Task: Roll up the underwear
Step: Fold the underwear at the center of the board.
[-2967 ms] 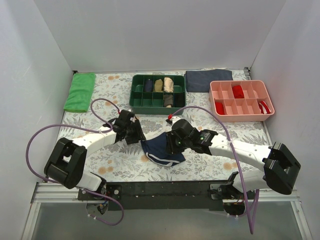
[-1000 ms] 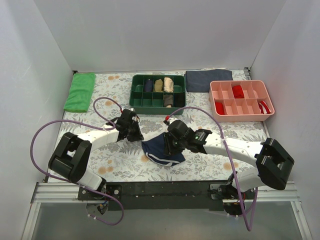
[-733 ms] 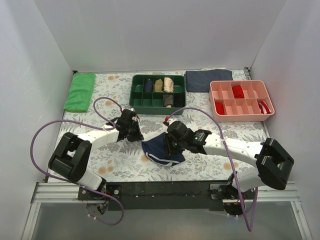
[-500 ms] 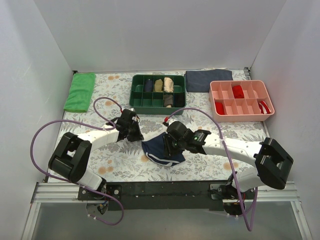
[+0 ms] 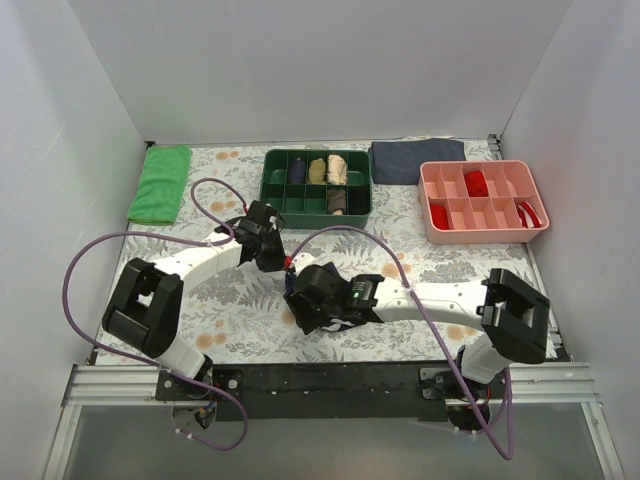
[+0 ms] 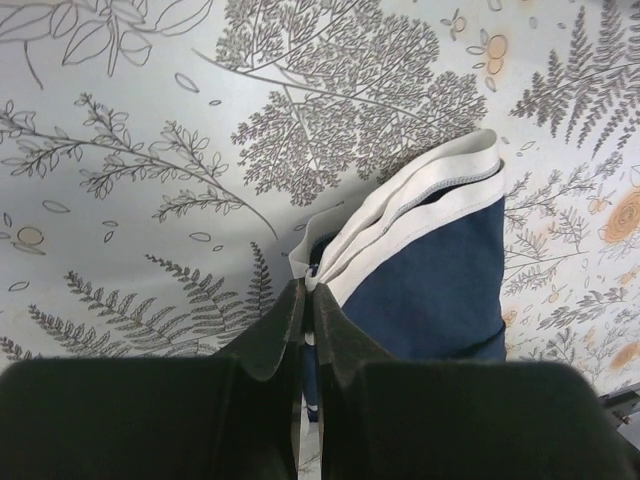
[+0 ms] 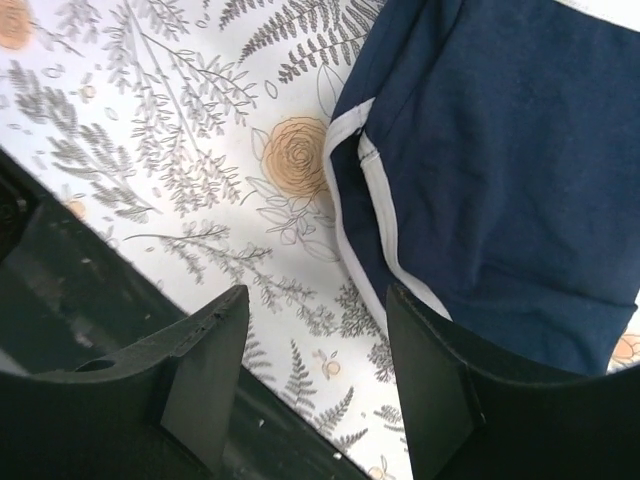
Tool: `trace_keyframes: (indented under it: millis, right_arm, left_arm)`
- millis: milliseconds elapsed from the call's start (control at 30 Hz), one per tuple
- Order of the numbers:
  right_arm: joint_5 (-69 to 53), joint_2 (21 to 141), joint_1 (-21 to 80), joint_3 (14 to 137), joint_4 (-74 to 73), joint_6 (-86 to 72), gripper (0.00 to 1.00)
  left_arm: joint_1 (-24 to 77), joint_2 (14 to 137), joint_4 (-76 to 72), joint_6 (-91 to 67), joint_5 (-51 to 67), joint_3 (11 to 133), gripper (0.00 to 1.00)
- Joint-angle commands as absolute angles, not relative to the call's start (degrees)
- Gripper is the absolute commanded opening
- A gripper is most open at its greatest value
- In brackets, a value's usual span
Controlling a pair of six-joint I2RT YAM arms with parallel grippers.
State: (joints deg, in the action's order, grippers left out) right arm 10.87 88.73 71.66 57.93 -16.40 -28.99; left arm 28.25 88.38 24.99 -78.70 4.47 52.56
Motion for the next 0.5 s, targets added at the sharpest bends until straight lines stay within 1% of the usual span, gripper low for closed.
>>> trace_keyframes:
  millis: [0,167,233,300,467]
  right_arm:
    - [19.2,92.7,73.9,62.0,-15.9,-26.5,0.66]
    - [25.3,98.9,75.9,67.6,-18.4,-26.1,0.66]
    - [27.6,99.6,77.3,70.3,-19.5,-26.2,0.66]
    - [28.1,100.8,77.7,71.2,-19.3,-26.3,0.66]
    - [30.0,106.2,78.0,75.4,-24.5,-28.6,0.66]
  left_arm:
    - [28.4,88.5,30.0,-79.1,3.5,54.8,0.00]
    - [28.4,89.4,30.8,-78.9,3.2,55.5,0.00]
    - [28.5,89.6,30.8,-78.8,3.3,55.4,0.00]
    - [28.4,89.9,31.0,-78.8,3.2,55.5,0.00]
    - [28.4,89.9,30.8,-78.9,3.6,55.7,0.00]
